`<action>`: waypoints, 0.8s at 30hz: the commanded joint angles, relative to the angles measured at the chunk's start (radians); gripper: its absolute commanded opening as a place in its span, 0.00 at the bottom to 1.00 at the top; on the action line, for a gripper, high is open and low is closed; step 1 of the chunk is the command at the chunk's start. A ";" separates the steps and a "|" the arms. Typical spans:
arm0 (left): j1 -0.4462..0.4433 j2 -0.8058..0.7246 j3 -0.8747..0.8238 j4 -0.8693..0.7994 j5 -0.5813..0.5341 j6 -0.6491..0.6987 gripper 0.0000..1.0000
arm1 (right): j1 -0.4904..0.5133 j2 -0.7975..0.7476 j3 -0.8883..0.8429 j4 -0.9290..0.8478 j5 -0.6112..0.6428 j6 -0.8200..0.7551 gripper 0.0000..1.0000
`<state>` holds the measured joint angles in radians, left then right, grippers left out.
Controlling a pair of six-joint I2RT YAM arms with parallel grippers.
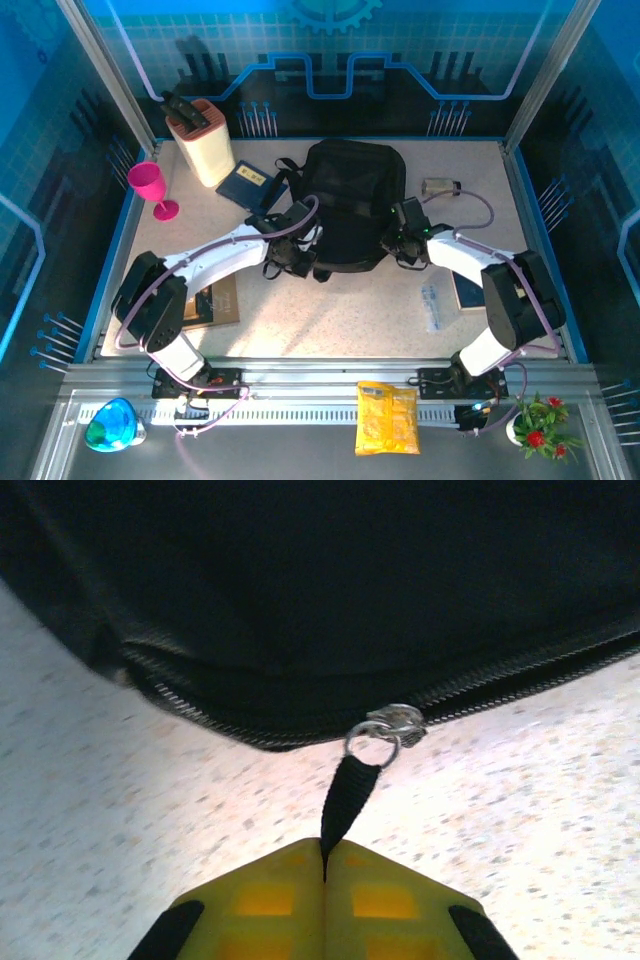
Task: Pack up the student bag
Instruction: Unzip the student bag at the center of the table.
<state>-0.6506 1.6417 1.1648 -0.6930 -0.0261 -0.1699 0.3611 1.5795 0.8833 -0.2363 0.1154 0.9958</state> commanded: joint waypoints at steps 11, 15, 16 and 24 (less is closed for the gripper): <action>-0.011 0.084 0.048 0.107 0.169 0.027 0.00 | 0.126 -0.310 -0.135 -0.134 -0.052 0.322 0.74; -0.009 0.060 0.023 0.109 0.151 0.026 0.00 | 0.176 -0.231 -0.097 -0.116 -0.062 0.410 0.79; -0.009 0.053 0.016 0.109 0.146 0.027 0.00 | 0.184 -0.206 -0.081 -0.110 -0.063 0.419 0.80; -0.008 0.019 -0.022 0.105 0.131 0.035 0.00 | 0.261 -0.016 0.032 -0.023 0.000 0.491 0.77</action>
<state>-0.6575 1.6958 1.1561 -0.5922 0.1097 -0.1551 0.5991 1.5146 0.8539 -0.2859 0.0753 1.4231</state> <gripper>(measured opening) 0.053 0.777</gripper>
